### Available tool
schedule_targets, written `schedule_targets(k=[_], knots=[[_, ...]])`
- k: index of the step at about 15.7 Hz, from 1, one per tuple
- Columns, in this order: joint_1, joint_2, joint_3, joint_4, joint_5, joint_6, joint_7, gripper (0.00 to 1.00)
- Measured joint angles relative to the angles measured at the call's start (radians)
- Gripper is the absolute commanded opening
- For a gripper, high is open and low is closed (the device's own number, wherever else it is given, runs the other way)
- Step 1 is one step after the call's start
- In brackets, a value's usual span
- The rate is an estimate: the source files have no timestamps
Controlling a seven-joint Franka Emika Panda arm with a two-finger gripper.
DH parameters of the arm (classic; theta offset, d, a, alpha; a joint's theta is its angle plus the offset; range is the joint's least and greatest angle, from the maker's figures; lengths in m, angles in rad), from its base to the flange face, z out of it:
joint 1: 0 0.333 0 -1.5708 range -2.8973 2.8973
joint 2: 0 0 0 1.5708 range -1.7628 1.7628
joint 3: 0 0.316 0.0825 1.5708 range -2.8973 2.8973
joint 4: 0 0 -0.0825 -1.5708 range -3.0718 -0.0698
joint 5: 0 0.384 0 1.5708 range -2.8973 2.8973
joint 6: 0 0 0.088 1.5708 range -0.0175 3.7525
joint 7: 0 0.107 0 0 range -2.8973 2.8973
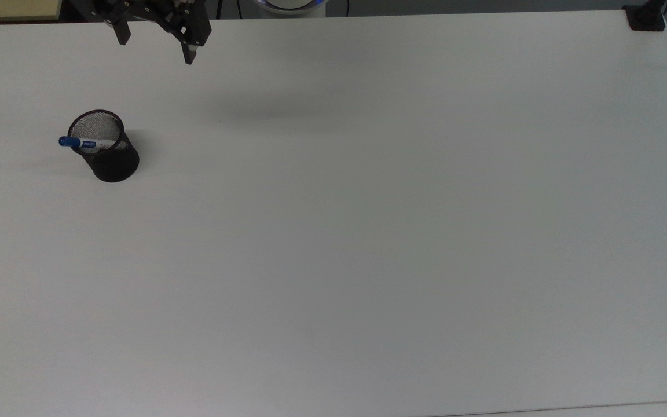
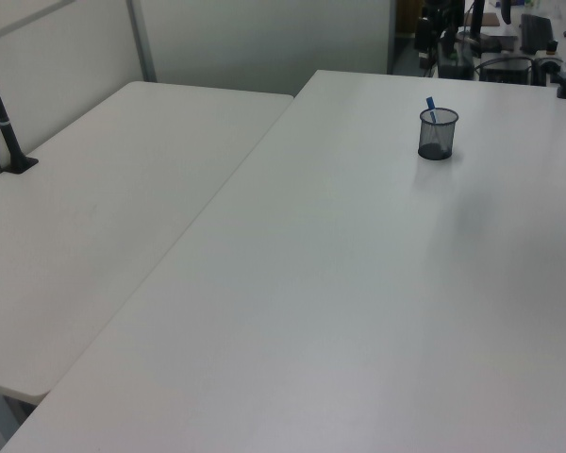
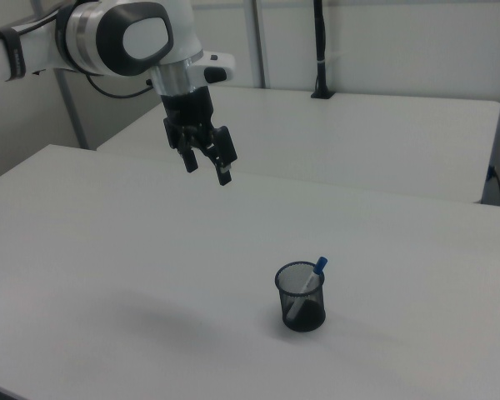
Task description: Remove the marker
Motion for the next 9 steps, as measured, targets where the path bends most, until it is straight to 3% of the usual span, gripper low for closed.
schedule_targets(k=[9], knots=[[0.002,0.016,0.001,-0.001,0.000,0.000,0.000,1.00]])
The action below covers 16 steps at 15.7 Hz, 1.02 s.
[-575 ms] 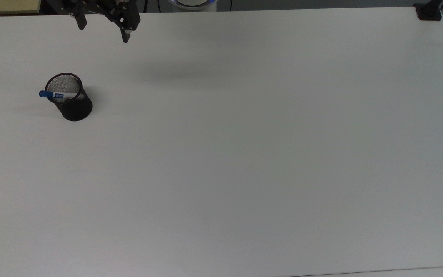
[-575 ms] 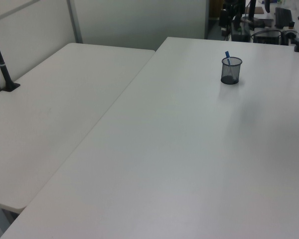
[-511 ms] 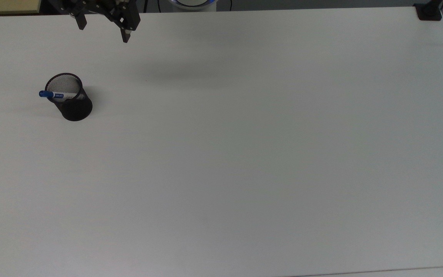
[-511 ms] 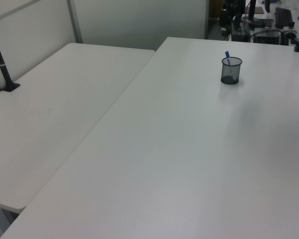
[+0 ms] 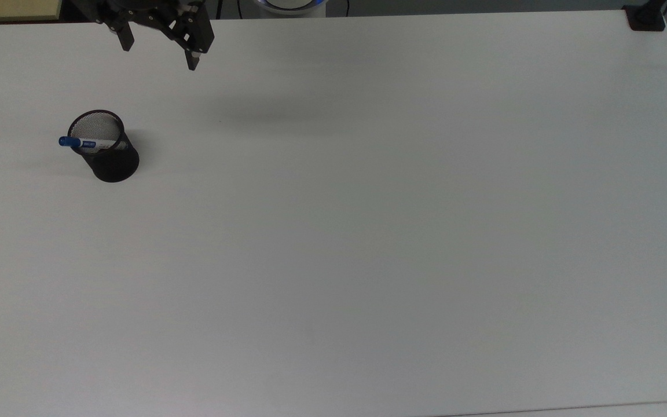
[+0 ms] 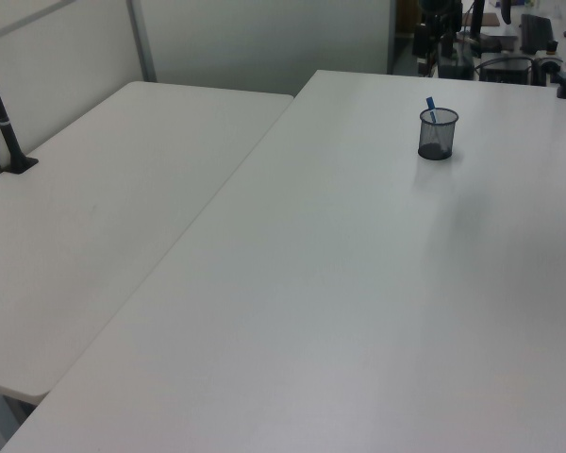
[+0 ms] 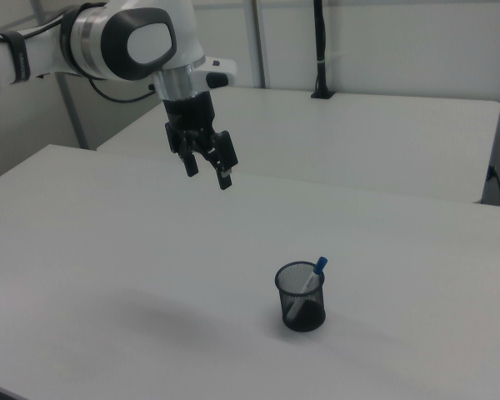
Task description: Remove the marker
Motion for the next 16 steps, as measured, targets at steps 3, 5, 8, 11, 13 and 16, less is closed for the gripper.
schedule_targets(k=[3,5,8,11,13,16], knots=[[0.000,0.000,0.000,0.000,0.000,0.000,0.000,1.00],[0.001,0.000,0.001,0.000,0.000,0.000,0.000,1.00],[0.001,0.000,0.001,0.000,0.000,0.000,0.000,1.00],[0.001,0.000,0.001,0.000,0.000,0.000,0.000,1.00],[0.001,0.006,0.001,-0.001,0.000,0.000,-0.001,1.00],[0.001,0.025,0.001,0.000,0.000,0.010,-0.001,1.00]])
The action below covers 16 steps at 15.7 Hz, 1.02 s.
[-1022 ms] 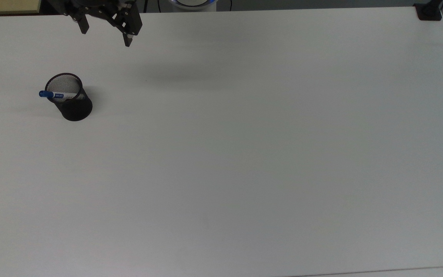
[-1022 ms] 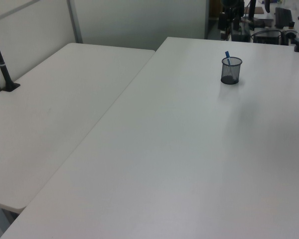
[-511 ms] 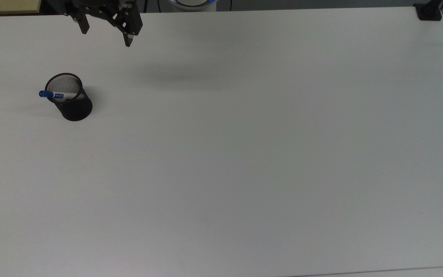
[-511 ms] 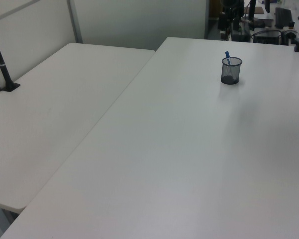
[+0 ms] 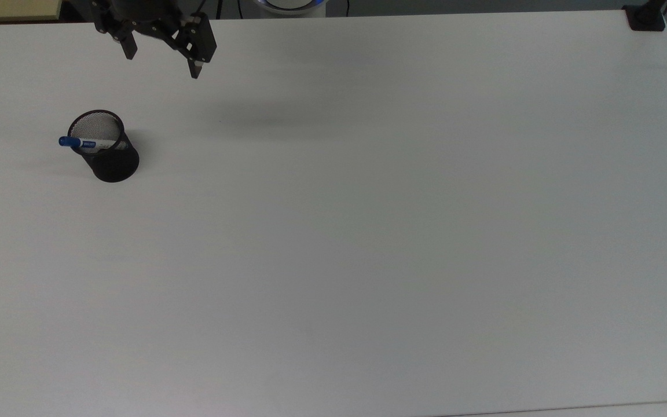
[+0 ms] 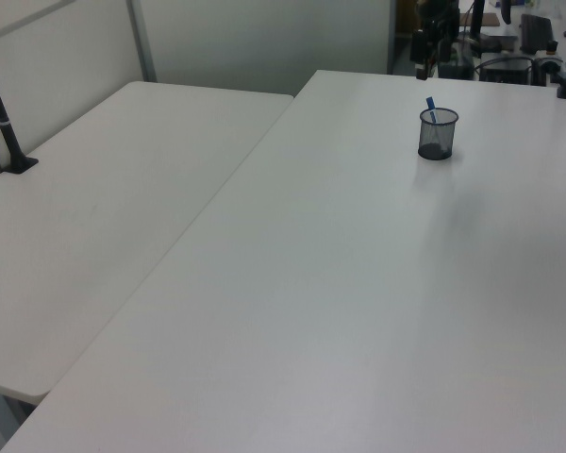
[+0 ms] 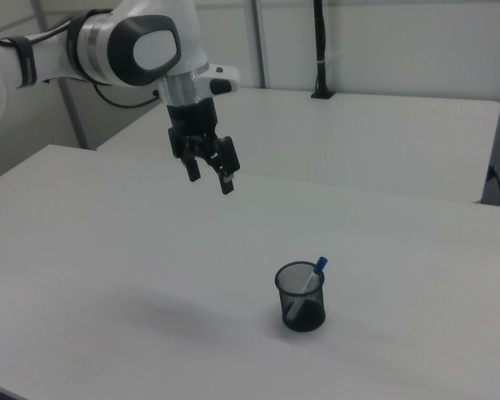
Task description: Remove the marker
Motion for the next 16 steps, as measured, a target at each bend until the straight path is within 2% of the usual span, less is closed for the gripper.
schedule_targets(k=[7,16], knots=[[0.016,0.038,0.007,0.000,0.000,0.005,-0.013,1.00],[0.040,0.150,0.009,0.000,0.000,0.006,-0.018,1.00]])
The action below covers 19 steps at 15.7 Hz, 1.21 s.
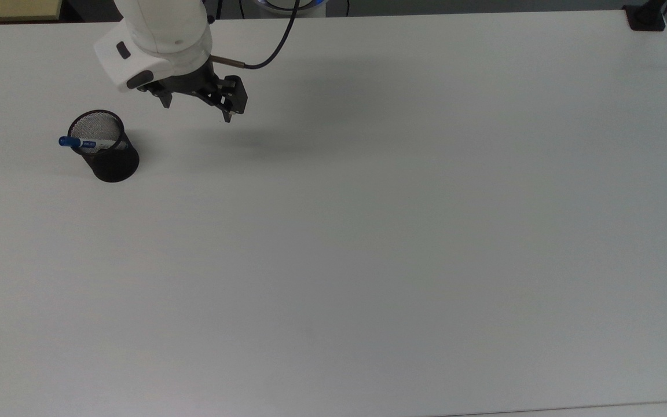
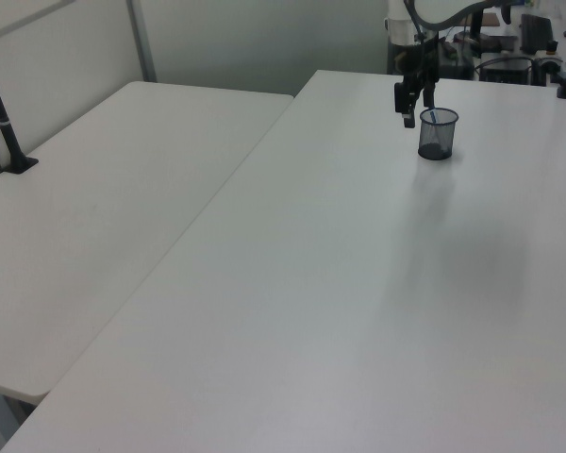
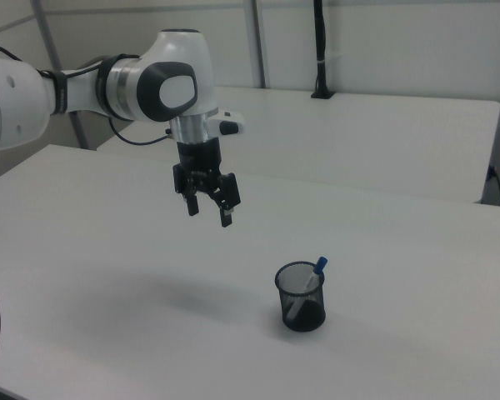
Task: Remove the marker
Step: 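Move the gripper toward the black mesh cup and the marker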
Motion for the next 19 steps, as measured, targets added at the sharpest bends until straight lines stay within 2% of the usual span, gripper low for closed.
schedule_targets(k=[10,19], knots=[[0.014,0.082,-0.006,0.001,0.000,0.098,-0.007,1.00],[-0.163,0.048,-0.017,0.049,0.000,0.107,-0.085,0.98]])
